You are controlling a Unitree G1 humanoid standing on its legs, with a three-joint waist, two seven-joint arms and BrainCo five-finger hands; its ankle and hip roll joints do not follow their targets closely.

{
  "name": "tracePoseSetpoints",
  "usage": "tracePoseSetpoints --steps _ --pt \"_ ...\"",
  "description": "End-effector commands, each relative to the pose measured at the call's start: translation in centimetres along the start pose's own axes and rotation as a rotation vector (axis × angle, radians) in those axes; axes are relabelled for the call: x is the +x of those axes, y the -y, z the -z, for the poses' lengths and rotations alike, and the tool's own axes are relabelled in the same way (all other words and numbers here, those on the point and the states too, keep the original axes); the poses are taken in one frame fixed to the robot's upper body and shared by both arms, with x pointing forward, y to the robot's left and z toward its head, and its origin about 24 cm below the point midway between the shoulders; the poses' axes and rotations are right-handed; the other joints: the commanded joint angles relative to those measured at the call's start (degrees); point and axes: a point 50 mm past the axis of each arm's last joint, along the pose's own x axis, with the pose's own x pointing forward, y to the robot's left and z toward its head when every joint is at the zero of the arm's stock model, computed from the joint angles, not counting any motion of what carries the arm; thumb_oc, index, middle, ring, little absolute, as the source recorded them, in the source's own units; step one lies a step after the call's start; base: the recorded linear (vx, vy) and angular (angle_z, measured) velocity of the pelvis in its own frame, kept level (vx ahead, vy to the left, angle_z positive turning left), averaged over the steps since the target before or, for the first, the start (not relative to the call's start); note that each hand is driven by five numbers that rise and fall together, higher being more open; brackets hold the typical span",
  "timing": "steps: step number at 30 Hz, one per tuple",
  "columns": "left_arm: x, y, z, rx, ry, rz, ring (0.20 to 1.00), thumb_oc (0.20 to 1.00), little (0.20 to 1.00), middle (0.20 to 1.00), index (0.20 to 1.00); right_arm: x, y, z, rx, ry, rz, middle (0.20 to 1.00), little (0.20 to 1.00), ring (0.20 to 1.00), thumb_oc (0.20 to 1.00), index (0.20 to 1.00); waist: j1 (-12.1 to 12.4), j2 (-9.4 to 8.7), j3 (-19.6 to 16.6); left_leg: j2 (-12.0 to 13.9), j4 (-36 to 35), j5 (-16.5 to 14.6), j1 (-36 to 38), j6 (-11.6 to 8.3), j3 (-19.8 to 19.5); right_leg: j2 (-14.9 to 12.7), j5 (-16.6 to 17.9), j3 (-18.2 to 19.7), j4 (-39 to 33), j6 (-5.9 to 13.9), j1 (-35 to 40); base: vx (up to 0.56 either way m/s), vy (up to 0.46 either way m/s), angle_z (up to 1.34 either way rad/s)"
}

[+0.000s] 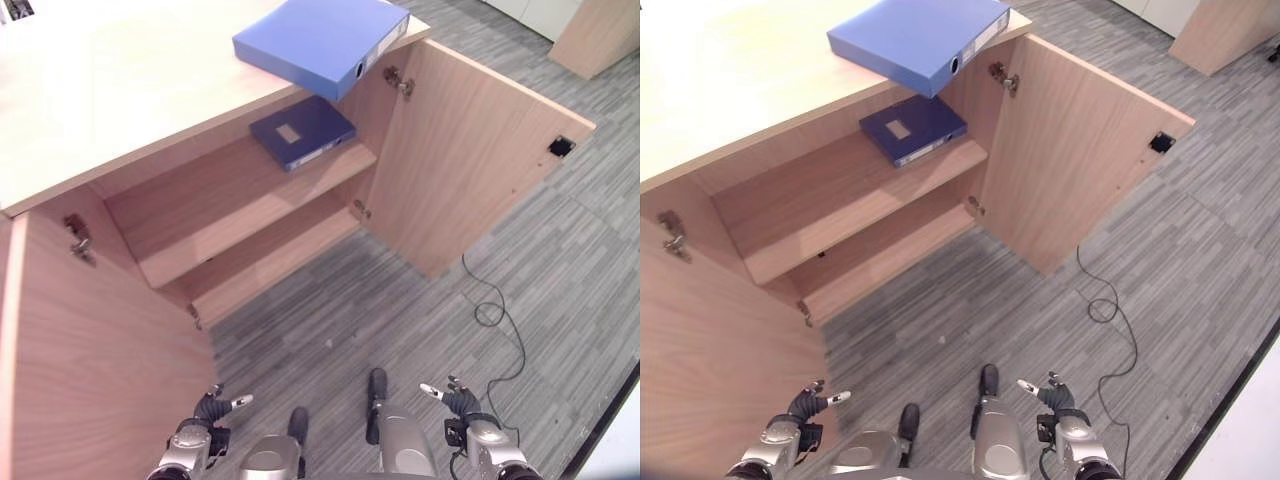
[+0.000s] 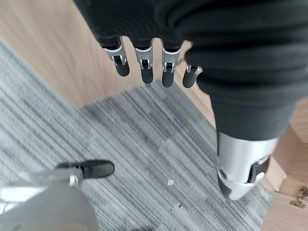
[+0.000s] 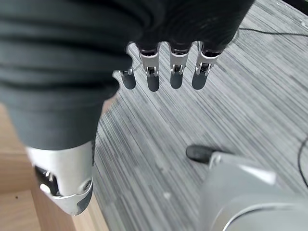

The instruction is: Put the empty folder in the office cabinet

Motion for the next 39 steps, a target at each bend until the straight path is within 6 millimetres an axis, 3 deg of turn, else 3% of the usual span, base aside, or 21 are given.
tracePoseSetpoints --steps 1,3,5,10,13,15,16,18,19,20,21,22,23,25,34,37,38,39 --pt "0.1 -0.7 -1.9 0.031 0.098 -0.017 1.0 1.0 1.0 1.0 1.0 0.2 1.9 -1.4 0.057 0.057 0.055 1.0 1.0 1.0 1.0 1.0 -1.5 1.93 -0.1 2.0 4.0 -5.1 0.5 -2.5 2.5 0.6 -2.9 7.5 7.7 2.26 -1.4 0.12 -0.098 0.55" --pt "0.1 -0.7 -1.3 0.045 0.081 -0.014 1.0 1.0 1.0 1.0 1.0 0.0 2.4 -0.3 0.06 0.021 0.063 1.0 1.0 1.0 1.0 1.0 -1.9 2.11 -1.5 2.4 2.6 -5.1 1.6 -3.12 0.1 0.9 -2.7 11.9 6.4 2.17 0.4 0.25 -0.195 0.21" --pt "0.0 -0.8 -1.0 0.051 0.071 -0.016 1.0 1.0 1.0 1.0 1.0 -0.1 2.6 0.0 0.056 0.011 0.065 1.0 1.0 1.0 1.0 1.0 -1.8 2.13 -2.1 2.7 2.1 -5.1 2.1 -3.35 -0.5 0.6 -2.9 11.6 5.3 1.94 1.4 0.19 -0.16 0.19" --pt "-0.1 -0.6 -0.4 0.018 0.058 -0.025 1.0 1.0 1.0 1.0 1.0 -0.2 3.0 0.4 0.019 -0.001 0.06 1.0 1.0 1.0 1.0 1.0 -1.2 3.03 -4.1 5.8 1.2 -3.7 2.4 -5.71 -2.8 1.1 -4.1 6.9 1.9 0.5 4.8 0.09 -0.218 0.42" --pt "-0.1 -0.2 -0.9 -0.019 0.068 -0.02 1.0 1.0 1.0 1.0 1.0 -0.1 3.2 0.0 -0.005 0.014 0.055 1.0 1.0 1.0 1.0 1.0 -0.6 3.55 -4.2 8.8 3.6 -0.1 0.2 -8.47 -3.7 1.7 -6.8 2.4 1.7 -1.28 7.2 0.04 -0.268 0.61" --pt "0.0 -0.1 -1.1 -0.027 0.075 -0.016 1.0 1.0 1.0 1.0 1.0 -0.1 3.3 -0.1 -0.008 0.018 0.057 1.0 1.0 1.0 1.0 1.0 -0.7 3.53 -4.1 9.3 5.4 0.8 -0.7 -9.09 -3.6 1.8 -7.5 1.2 1.9 -1.82 8.0 0.0 -0.185 0.66" --pt "0.1 0.4 -1.8 -0.044 0.097 -0.002 1.0 1.0 1.0 1.0 1.0 0.0 3.5 -0.4 -0.019 0.025 0.061 1.0 1.0 1.0 1.0 1.0 -0.1 3.17 -3.0 9.1 10.3 4.1 -3.9 -10.22 -3.5 1.7 -8.5 -0.7 1.8 -2.61 9.7 -0.04 -0.232 0.67" --pt "0.2 0.7 -2.3 -0.046 0.105 0.003 1.0 1.0 1.0 1.0 1.0 0.1 3.6 -0.8 -0.025 0.033 0.068 1.0 1.0 1.0 1.0 1.0 -0.2 2.39 -2.4 8.7 13.3 5.2 -6.2 -9.87 -2.1 1.4 -8.6 -1.8 2.0 -3.13 10.1 -0.04 -0.252 0.76" --pt "0.2 1.0 -2.6 -0.032 0.111 0.021 1.0 1.0 1.0 1.0 1.0 0.1 3.8 -0.8 -0.024 0.027 0.073 1.0 1.0 1.0 1.0 1.0 -0.7 1.08 -2.2 9.0 16.8 4.0 -8.8 -8.43 5.2 0.9 -9.3 -3.7 1.8 -3.84 11.2 -0.03 -0.222 0.81" --pt "0.2 1.1 -2.7 -0.029 0.115 0.028 1.0 1.0 1.0 1.0 1.0 0.1 3.8 -0.6 -0.022 0.018 0.073 1.0 1.0 1.0 1.0 1.0 -0.8 0.85 -2.2 8.9 18.0 2.6 -9.4 -8.1 8.1 0.8 -9.5 -4.1 1.8 -3.97 11.3 -0.03 -0.222 0.8" --pt "0.2 1.1 -2.7 -0.029 0.115 0.028 1.0 1.0 1.0 1.0 1.0 0.1 3.8 -0.6 -0.021 0.018 0.073 1.0 1.0 1.0 1.0 1.0 -0.7 0.87 -2.2 8.9 18.2 2.5 -9.5 -8.07 8.2 0.8 -9.5 -4.0 1.9 -3.95 11.2 0.01 -0.148 0.58" --pt "0.2 1.4 -2.5 -0.002 0.109 0.047 1.0 1.0 1.0 1.0 1.0 0.0 3.9 0.0 -0.02 -0.008 0.079 1.0 1.0 1.0 1.0 1.0 -0.4 0.62 -2.4 5.9 17.5 -1.5 -10.6 -6.15 12.9 0.8 -9.9 -5.3 1.7 -4.26 12.1 0.02 -0.146 0.49" --pt "0.1 1.6 -2.1 0.02 0.098 0.056 1.0 1.0 1.0 1.0 1.0 -0.1 4.1 0.3 -0.017 -0.016 0.084 1.0 1.0 1.0 1.0 1.0 -0.5 0.7 -2.9 4.5 15.5 -2.0 -11.2 -5.03 15.2 1.1 -9.8 -6.0 1.5 -4.28 12.0 0.04 -0.139 0.29" --pt "0.0 1.8 -1.7 0.031 0.087 0.069 1.0 1.0 1.0 1.0 1.0 -0.1 3.9 0.6 -0.018 -0.028 0.077 1.0 1.0 1.0 1.0 1.0 -1.1 1.59 -3.5 5.4 11.0 -2.0 -9.1 -3.99 20.6 1.6 -10.4 -7.2 2.4 -3.93 11.7 0.04 0.022 0.25" --pt "-0.1 1.3 -0.6 0.076 0.053 0.063 1.0 1.0 1.0 1.0 1.0 -0.4 2.7 1.7 -0.022 -0.059 0.051 1.0 1.0 1.0 1.0 1.0 -0.3 1.68 -5.2 4.3 3.9 -0.9 -4.7 -2.67 19.5 1.9 -10.3 -9.8 3.8 -2.8 12.8 0.05 0.052 0.29" --pt "-0.1 0.8 -0.8 0.061 0.06 0.048 1.0 1.0 1.0 1.0 1.0 -0.2 1.9 1.0 -0.017 -0.033 0.026 1.0 1.0 1.0 1.0 1.0 0.8 2.55 -4.2 4.0 0.5 -0.7 -2.4 -1.37 18.8 -0.2 -5.6 -10.6 15.4 2.57 7.2 -0.01 0.109 0.02" --pt "-0.1 0.8 -0.8 0.061 0.06 0.048 1.0 1.0 1.0 1.0 1.0 -0.2 1.9 1.0 -0.017 -0.032 0.026 1.0 1.0 1.0 1.0 1.0 0.9 2.46 -4.2 3.9 0.3 -0.6 -2.3 -1.29 18.9 -0.4 -5.7 -10.4 15.7 2.68 7.0 0.0 0.055 0.04" --pt "-0.1 0.7 -0.8 0.067 0.062 0.046 1.0 1.0 1.0 1.0 1.0 -0.2 1.7 0.8 -0.015 -0.025 0.02 1.0 1.0 1.0 1.0 1.0 0.7 2.79 -3.9 3.9 -0.3 -0.4 -1.7 -1.12 18.4 -0.5 -3.8 -9.6 18.8 4.43 5.6 0.02 0.041 0.16"
